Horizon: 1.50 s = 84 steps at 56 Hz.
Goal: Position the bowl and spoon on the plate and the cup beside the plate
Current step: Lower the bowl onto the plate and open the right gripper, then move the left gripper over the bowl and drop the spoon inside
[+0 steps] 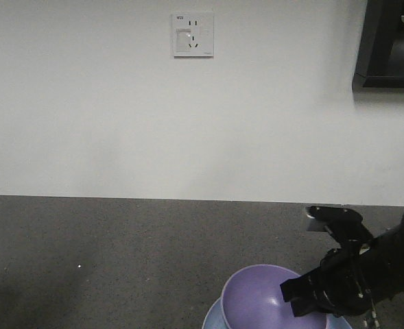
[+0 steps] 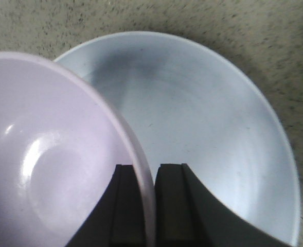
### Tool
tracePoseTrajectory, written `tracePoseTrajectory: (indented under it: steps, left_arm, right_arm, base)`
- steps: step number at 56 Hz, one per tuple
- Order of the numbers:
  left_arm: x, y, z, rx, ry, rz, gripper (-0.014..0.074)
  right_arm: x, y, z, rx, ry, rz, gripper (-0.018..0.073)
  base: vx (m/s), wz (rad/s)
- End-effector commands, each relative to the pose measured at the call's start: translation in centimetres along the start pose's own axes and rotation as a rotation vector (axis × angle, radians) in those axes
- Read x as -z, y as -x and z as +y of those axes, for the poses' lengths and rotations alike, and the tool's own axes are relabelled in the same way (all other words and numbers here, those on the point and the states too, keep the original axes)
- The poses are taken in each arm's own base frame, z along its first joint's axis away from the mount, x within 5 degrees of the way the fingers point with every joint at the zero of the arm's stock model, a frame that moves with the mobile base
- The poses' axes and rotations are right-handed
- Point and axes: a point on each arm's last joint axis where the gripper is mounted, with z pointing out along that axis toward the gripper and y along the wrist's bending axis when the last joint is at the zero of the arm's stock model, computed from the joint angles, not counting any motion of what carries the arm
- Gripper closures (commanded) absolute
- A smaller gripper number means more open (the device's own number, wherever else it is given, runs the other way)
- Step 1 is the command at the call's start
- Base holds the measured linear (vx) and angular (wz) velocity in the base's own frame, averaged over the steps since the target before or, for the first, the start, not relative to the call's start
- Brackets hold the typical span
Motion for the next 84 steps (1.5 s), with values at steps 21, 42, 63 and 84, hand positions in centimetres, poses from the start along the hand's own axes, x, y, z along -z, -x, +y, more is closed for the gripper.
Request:
tracePoseTrajectory:
  steps: [21, 42, 63, 84]
  left_arm:
    - [0.6, 1.0, -0.1, 0.005, -0.006, -0.055, 0.0599]
    - [0.5, 0.8, -0.2, 0.005, -0.009, -0.036, 0.0599]
    - [0.5, 0.3, -0.3, 0.004, -0.019, 0.017, 0.0599]
    - [0.6, -0.5, -0.4, 0.002, -0.034, 0.104, 0.0599]
  right_arm:
    - [-1.1, 1.6, -0.3, 0.024, -0.014, -0.062, 0.0534]
    - [-1.1, 1.6, 0.1, 0.012, 0.039, -0.072, 0.0173]
    - [2.9, 2.6, 0.7, 0.131, -0.016, -0.17, -0.0023]
    - [15.7, -0.8, 2.2, 0.175, -0.278, -0.446, 0.0575]
  base:
    - [0.0, 0.0]
    - [0.0, 0.0]
    - [0.0, 0.0]
    - [0.0, 0.0]
